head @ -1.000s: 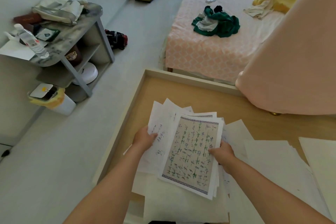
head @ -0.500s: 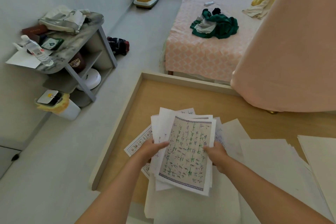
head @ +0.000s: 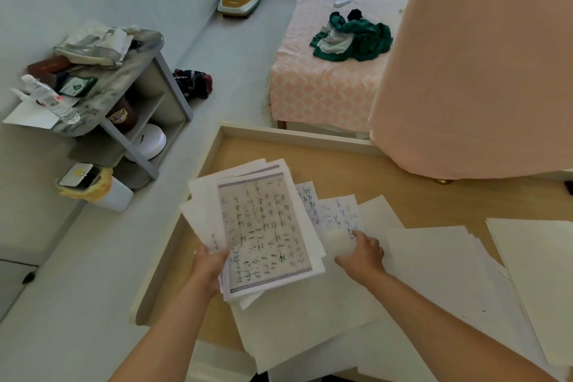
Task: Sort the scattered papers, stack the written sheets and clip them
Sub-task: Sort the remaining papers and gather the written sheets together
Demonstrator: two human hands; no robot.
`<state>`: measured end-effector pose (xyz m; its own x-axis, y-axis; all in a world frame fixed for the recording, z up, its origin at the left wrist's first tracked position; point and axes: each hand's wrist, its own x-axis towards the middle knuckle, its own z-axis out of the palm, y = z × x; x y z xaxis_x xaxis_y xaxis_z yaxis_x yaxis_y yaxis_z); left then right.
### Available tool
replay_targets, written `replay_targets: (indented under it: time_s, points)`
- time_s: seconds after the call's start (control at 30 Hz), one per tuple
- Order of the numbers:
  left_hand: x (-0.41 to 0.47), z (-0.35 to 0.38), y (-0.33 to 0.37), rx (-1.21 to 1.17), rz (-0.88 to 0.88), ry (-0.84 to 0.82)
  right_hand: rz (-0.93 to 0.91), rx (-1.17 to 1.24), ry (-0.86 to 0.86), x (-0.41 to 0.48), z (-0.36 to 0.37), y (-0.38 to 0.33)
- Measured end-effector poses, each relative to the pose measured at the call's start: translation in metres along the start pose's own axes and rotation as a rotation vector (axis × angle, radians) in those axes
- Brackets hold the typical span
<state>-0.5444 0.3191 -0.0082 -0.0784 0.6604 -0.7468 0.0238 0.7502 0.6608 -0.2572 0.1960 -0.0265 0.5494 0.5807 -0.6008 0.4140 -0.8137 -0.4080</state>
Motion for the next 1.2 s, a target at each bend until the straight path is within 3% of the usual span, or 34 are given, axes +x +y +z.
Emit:
replay_targets:
  time_s: [0.13,0.23,0.33,0.43,0.57,0.67,0.77,0.83,0.93,1.0,1.07,1.13,1.2]
  points:
    - [-0.002,0.001,-0.016,-0.11,-0.096,0.027,0.075,0.201,-0.045,0.011,-0.004,-0.003]
    - [-0.008,0.005,-0.021,-0.008,-0.081,0.04,0.075,0.238,-0.067,0.02,-0.008,0.001]
    - [-0.007,0.003,-0.016,0.184,0.048,0.039,0.048,0.196,0.046,0.03,-0.02,0.0]
    - [-0.001,-0.005,-0.007,0.319,0.103,0.044,-0.037,0.006,0.251,0.038,-0.044,-0.011]
    - [0.002,-0.001,0.004,0.651,0.168,0.077,-0.531,-0.289,0.546,0.035,-0.08,-0.047]
    - [-0.001,0.017,0.012,0.909,0.481,0.217,-0.943,-0.451,0.638,0.019,-0.097,-0.085]
    - [-0.019,0.05,0.025,0.93,0.832,-0.09,-1.258,-0.639,0.633,0.007,-0.099,-0.121]
    - [-0.03,0.074,0.032,0.832,0.783,-0.309,-1.43,-0.703,0.616,-0.003,-0.094,-0.14]
    - [-0.034,0.099,0.049,0.509,0.616,-0.438,-1.602,-0.68,0.639,-0.018,-0.087,-0.157]
    - [-0.031,0.102,0.058,0.335,0.55,-0.406,-1.553,-0.65,0.747,-0.02,-0.087,-0.158]
    - [-0.029,0.098,0.066,0.156,0.455,-0.396,-1.328,-0.569,0.836,-0.014,-0.09,-0.15]
    - [-0.027,0.091,0.078,-0.025,0.363,-0.494,-1.035,-0.311,0.754,-0.006,-0.093,-0.139]
    - [-0.021,0.083,0.089,-0.135,0.284,-0.592,-0.779,-0.005,0.545,-0.003,-0.097,-0.134]
